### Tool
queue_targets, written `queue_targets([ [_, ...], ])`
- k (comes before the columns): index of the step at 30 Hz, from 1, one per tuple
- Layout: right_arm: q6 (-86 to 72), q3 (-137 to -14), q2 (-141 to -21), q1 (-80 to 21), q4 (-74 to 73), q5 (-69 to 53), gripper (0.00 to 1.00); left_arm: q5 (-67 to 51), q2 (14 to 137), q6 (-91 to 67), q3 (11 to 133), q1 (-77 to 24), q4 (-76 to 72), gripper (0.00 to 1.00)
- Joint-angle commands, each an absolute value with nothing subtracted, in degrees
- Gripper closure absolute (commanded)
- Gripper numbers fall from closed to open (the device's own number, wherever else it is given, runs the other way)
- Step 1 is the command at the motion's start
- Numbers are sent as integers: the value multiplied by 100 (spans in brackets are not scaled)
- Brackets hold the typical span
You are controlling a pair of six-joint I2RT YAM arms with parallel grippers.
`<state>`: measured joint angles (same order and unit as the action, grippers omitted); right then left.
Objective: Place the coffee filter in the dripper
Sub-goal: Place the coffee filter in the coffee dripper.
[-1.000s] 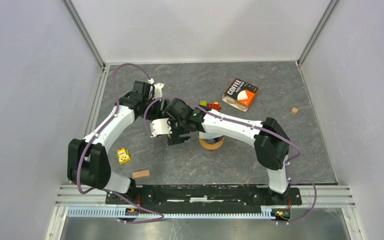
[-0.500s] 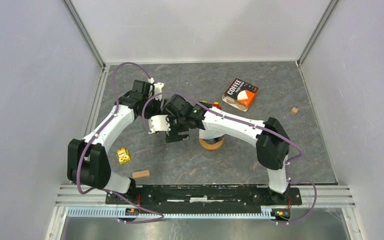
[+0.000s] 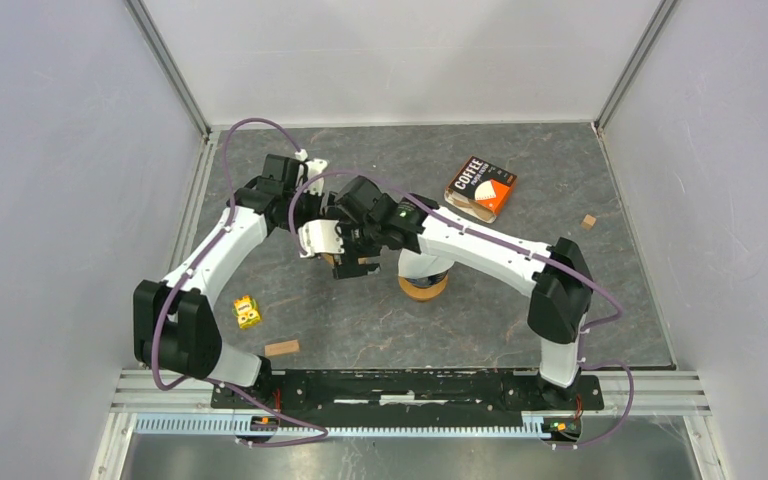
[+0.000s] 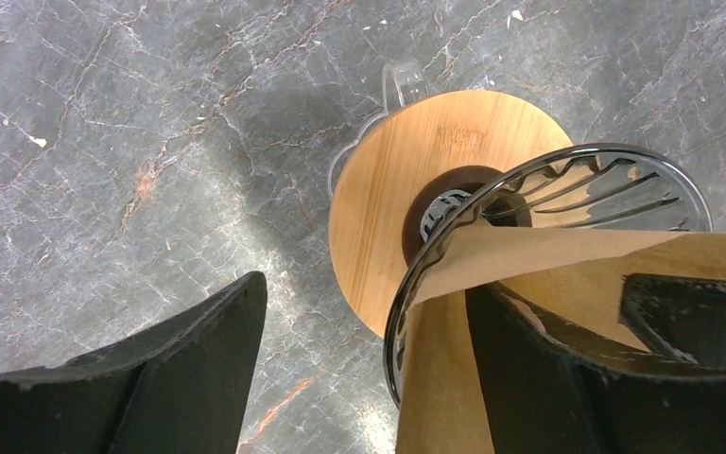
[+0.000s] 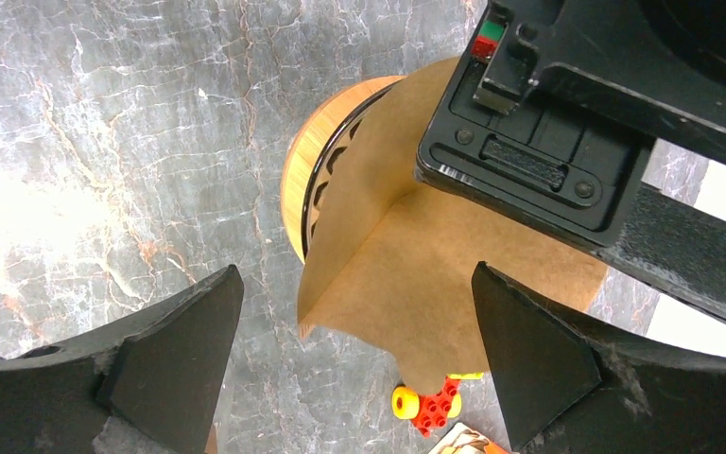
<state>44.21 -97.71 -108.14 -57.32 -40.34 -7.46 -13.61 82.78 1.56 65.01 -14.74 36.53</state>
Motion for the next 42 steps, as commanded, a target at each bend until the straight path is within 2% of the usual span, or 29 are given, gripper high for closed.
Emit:
queue_targets([
  [1, 4359, -9929, -10415, -5679, -4091, -977, 2, -1437, 8026, 299, 6785, -1450, 3654, 15],
  [19, 4254, -9879, -10183, -5218, -4174, -2141, 2, -1545, 7577, 429, 6996, -1450, 3749, 11],
  [42, 4324, -9763, -10292, -5203, -4225, -2189, 2, -1438, 7263, 630, 6614, -1450, 3682, 10],
])
